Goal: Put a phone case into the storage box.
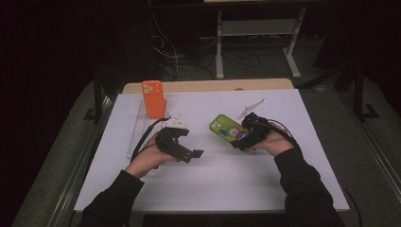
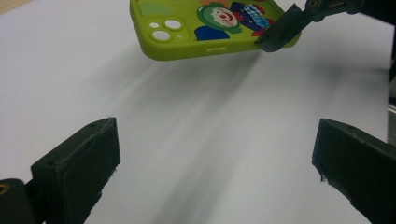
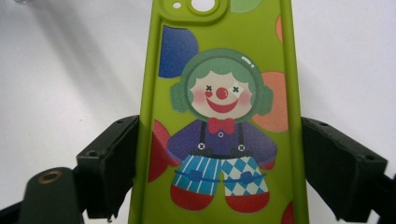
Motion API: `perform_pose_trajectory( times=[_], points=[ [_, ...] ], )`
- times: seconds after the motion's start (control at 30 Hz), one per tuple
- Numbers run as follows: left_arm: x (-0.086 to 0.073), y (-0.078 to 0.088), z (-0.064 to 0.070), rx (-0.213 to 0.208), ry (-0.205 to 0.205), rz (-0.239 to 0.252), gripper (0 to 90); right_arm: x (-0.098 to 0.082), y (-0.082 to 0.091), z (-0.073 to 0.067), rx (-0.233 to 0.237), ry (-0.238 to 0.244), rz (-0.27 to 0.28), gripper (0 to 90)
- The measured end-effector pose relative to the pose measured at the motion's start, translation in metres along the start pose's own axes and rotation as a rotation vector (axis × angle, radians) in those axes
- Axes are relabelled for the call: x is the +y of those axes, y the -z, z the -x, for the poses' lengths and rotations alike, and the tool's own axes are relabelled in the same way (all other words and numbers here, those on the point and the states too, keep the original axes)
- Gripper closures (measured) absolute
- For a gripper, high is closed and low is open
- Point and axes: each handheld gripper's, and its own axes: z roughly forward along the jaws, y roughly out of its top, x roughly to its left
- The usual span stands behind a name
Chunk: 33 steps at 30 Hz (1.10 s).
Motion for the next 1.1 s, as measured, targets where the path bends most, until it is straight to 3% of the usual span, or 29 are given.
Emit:
perform_pose_trajectory(
  times=[0.2, 0.3, 0.43, 0.53, 0.77, 1.1],
  points=[
    [0.015, -0.006, -0.004, -0.043, -0.004, -0.012, 0.5, 0.002, 0.008, 0.007, 0.009, 0.016, 0.001, 15.2],
    [0.017, -0.008, -0.003, -0.055, -0.035, 0.0, 0.5, -0.002, 0.009, 0.006, 0.01, 0.037, 0.002, 15.2],
    [0.014, -0.008, 0.001, -0.071, -0.101, -0.03, 0.5, -0.006, 0.005, 0.003, 0.026, 0.114, -0.021, 15.2],
    [0.013, -0.007, 0.004, -0.098, -0.139, -0.036, 0.5, -0.008, 0.002, 0.0, 0.063, 0.162, -0.028, 15.2],
    [0.011, -0.007, 0.009, -0.145, -0.172, -0.042, 0.5, -0.007, -0.002, -0.014, 0.146, 0.271, -0.044, 15.1],
    [0.009, -0.007, 0.013, -0.181, -0.229, -0.065, 0.5, -0.005, -0.008, -0.032, 0.224, 0.371, -0.069, 15.1]
  ],
)
